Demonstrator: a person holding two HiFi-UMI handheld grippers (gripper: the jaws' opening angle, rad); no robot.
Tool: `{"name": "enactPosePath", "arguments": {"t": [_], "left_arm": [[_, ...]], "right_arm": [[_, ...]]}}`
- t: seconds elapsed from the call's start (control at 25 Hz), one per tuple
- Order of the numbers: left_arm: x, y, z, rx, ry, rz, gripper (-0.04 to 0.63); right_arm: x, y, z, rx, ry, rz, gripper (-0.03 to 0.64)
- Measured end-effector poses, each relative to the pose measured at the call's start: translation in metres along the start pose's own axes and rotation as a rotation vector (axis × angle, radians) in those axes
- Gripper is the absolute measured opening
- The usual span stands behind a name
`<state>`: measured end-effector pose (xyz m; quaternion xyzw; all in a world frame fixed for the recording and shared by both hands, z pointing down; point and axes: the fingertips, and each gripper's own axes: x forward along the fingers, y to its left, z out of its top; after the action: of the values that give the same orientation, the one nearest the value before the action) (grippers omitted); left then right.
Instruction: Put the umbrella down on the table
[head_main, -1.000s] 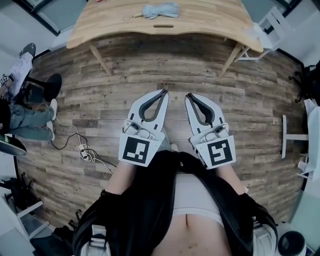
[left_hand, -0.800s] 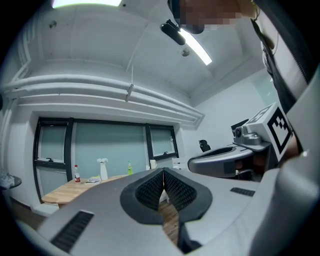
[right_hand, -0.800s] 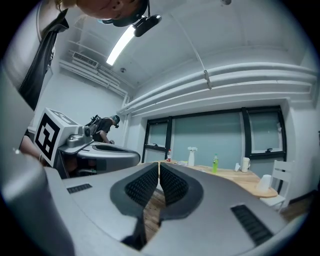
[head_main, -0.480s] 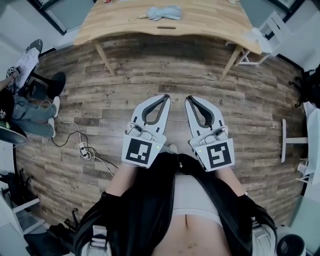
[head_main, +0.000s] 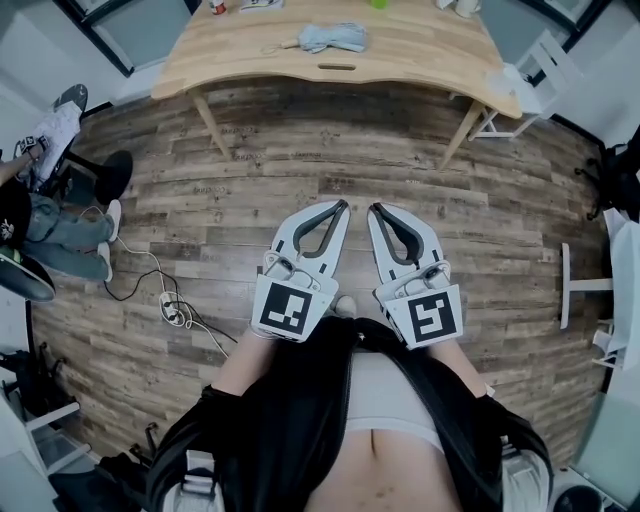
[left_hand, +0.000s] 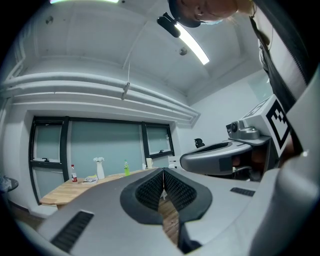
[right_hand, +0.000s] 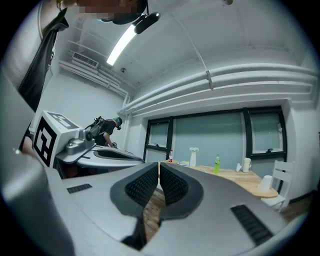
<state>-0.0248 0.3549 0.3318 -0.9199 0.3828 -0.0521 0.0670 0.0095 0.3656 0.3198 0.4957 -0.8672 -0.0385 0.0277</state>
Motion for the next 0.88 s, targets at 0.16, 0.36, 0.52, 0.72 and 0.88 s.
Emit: {"name": "enactPosePath", "arguments": {"t": [0.16,0.36,0.52,0.72,0.88], "left_arm": [[-0.001,0.008,0.004,0.006,-0.01,-0.009,0.008],[-0.003,0.013,0.003,-0.005,-0.009,-0.007,0.008],[-0.003,0.015,0.001,0.002,-0.008,-0.023,0.008],[-0.004,0.018,0.0,0.006,-0.006,-0.026,0.008],[-0.005,0.023,-0.001,0.004,-0.008,-0.021,0.008]], "right_arm": [[0.006,0.003,0.001,0.01,0.001,-0.009,0.032],[0.01,0.009,0.002,0.009,0.002,-0.01,0.028],[0.016,0.012,0.001,-0.007,0.008,-0.017,0.026],[0.019,0.014,0.0,0.0,0.006,-0.014,0.026],[0.024,0.017,-0.001,0.002,0.008,-0.006,0.026]]}}
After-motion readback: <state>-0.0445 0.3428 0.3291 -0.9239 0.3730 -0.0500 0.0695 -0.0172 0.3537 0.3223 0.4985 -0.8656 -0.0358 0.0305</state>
